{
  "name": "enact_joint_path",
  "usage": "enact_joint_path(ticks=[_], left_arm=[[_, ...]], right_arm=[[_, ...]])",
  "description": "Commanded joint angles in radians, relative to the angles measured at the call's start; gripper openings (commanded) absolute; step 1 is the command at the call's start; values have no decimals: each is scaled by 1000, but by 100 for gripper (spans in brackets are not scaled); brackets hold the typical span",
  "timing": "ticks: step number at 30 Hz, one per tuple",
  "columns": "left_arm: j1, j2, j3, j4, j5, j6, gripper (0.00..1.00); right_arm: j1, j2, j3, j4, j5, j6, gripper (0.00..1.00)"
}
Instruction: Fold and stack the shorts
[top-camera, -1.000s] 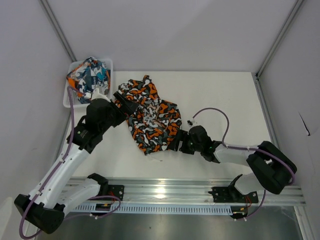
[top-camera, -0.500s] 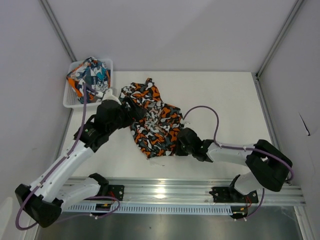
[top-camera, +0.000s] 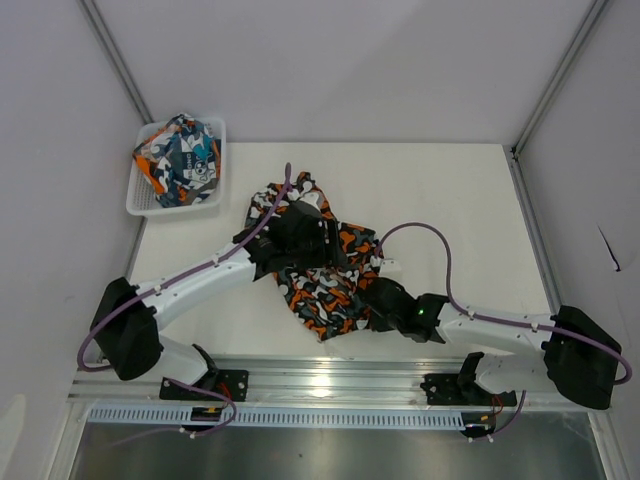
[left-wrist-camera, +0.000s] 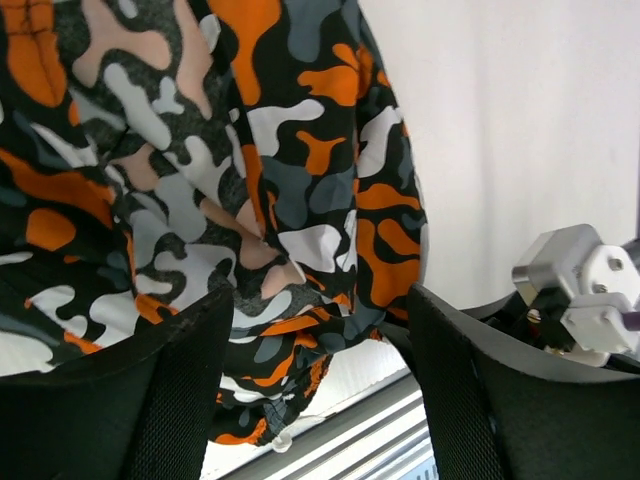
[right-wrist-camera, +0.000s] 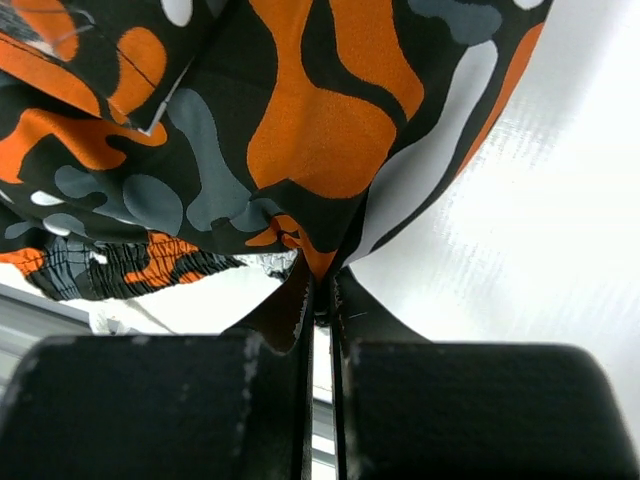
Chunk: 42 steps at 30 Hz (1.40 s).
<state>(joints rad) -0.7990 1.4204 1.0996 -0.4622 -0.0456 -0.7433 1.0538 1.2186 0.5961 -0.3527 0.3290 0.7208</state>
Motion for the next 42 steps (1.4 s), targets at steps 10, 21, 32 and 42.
enact_joint_path(ticks=[10,21,32,42], left_arm=[[-72,74,-46,203,133,-116,69],[-154,-1,-241,387,50,-380,73],[-169,-26,-218,382,-91,-410,71],[-169,-57,-175,315,-111,-375,71]], right_arm=[[3,-85,-50,37,68,-18,0],[6,-214,-113,98,120,-15,0],[6,-206,-131,129,111,-21,0],[8,-202,-133,129,119,-27,0]])
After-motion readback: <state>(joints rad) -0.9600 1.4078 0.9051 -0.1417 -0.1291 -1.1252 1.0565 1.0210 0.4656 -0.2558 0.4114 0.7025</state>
